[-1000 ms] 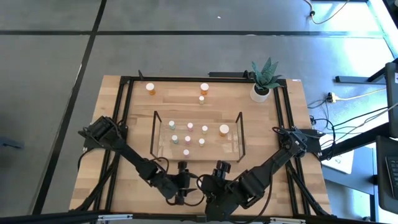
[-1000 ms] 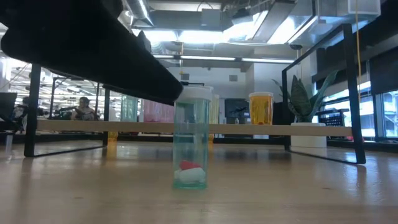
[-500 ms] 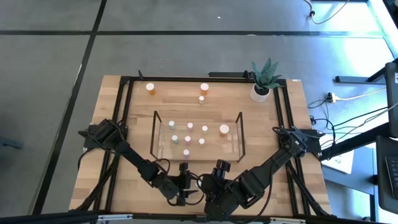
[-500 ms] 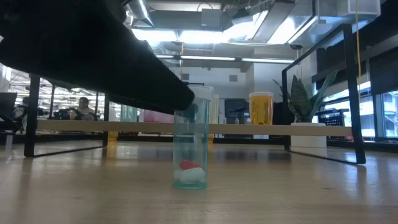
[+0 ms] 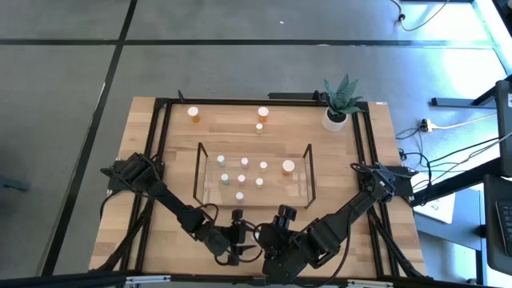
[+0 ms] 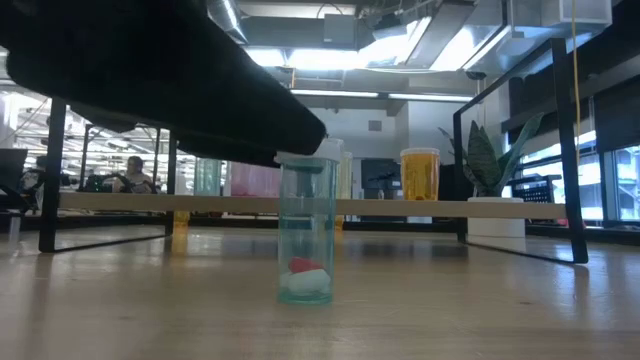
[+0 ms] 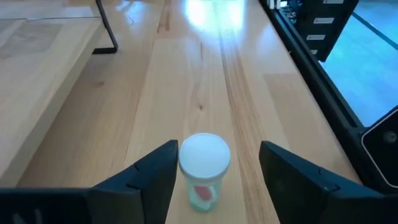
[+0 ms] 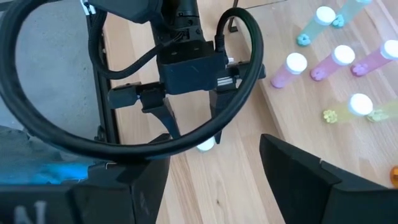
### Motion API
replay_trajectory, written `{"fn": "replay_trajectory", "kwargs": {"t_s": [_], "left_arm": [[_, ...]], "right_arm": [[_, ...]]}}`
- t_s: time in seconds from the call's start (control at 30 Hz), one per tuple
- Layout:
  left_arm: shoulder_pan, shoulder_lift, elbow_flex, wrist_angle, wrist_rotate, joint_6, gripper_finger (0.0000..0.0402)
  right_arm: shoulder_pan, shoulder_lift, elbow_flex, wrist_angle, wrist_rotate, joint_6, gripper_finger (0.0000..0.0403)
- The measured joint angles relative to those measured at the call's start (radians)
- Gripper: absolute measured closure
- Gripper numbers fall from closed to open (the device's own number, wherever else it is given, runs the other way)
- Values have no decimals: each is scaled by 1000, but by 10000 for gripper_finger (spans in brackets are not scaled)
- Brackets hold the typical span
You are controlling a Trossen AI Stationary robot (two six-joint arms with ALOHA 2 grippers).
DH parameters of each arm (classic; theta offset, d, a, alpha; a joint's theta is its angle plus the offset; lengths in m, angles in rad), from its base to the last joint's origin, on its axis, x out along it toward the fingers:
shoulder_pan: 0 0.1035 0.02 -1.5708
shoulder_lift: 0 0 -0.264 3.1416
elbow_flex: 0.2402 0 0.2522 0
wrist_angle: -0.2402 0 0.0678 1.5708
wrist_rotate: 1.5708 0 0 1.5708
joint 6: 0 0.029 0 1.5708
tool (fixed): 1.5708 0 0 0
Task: Pick and place medicine bottles onto shelf by color
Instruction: Put the blue pill bottle on the shelf aligned with the other blue pill bottles
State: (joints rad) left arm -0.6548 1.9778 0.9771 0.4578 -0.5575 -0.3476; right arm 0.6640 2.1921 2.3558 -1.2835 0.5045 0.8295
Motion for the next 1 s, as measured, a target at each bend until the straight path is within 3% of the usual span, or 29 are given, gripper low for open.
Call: {"fn": "replay_trajectory", "kwargs": {"t_s": [0.53,1.0], "left_arm": [[21,0,0,-8,2,-7,217],[21,0,0,-8,2,-12,277]], "right_arm": [[0,0,0,0,2,1,154],[0,0,0,-1,2,0,154]]}}
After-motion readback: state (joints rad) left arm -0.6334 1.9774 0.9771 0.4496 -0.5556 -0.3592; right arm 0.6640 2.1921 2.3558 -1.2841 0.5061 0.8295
